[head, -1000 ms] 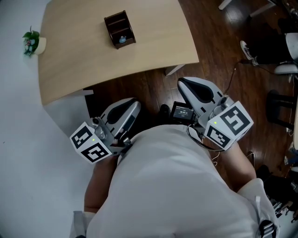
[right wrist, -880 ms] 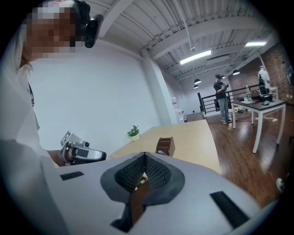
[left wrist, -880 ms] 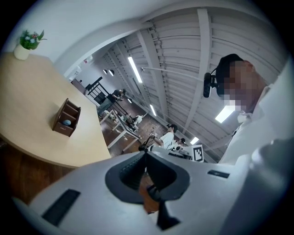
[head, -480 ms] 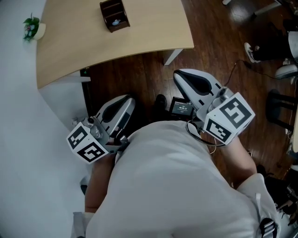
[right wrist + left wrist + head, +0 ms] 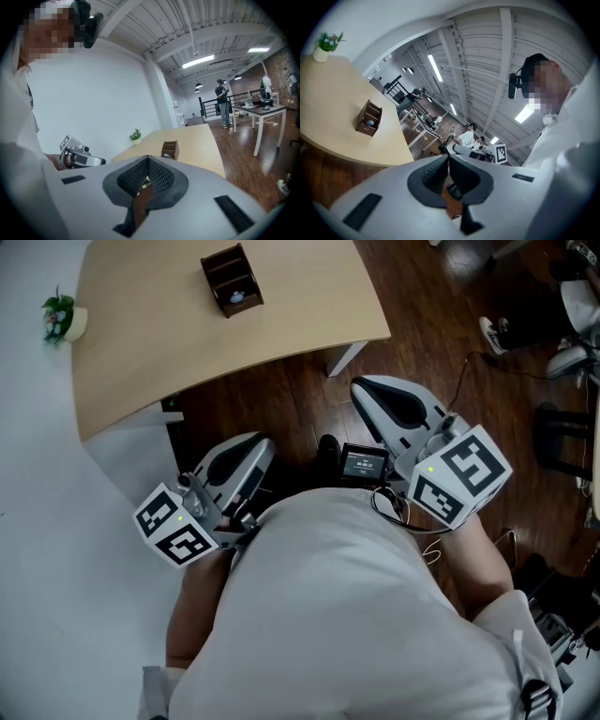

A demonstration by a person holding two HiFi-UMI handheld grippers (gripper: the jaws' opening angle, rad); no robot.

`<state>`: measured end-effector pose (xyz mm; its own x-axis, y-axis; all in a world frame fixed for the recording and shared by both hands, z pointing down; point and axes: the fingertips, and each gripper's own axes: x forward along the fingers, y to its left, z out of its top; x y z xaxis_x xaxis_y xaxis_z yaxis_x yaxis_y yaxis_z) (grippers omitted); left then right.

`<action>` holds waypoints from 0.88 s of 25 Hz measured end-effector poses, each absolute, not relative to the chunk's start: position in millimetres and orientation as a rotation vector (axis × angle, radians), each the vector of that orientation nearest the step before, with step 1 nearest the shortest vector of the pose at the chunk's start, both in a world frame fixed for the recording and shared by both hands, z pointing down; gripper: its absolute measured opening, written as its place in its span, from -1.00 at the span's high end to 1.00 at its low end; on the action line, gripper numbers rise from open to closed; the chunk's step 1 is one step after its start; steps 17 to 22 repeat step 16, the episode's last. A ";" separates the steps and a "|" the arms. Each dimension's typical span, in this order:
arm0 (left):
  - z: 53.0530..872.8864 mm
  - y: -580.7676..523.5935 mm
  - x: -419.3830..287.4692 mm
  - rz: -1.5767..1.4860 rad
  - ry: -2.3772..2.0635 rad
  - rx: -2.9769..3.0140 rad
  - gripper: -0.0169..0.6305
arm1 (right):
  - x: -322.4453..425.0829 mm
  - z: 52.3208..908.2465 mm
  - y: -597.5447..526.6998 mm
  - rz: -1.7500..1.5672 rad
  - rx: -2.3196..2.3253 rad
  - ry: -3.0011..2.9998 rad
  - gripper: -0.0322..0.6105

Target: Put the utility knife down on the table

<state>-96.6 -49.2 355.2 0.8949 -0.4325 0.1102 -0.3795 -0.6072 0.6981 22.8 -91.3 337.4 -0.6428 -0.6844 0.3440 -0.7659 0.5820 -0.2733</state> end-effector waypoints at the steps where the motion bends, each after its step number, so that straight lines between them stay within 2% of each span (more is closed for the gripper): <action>1: 355.8 -50.3 -101.7 -0.088 -0.567 2.286 0.94 | 17.8 337.6 -93.0 0.597 1.224 -2.605 0.90; 22: 362.3 -45.7 -129.0 -0.046 -0.442 2.278 0.94 | -18.1 339.4 -91.4 0.586 1.271 -2.525 0.90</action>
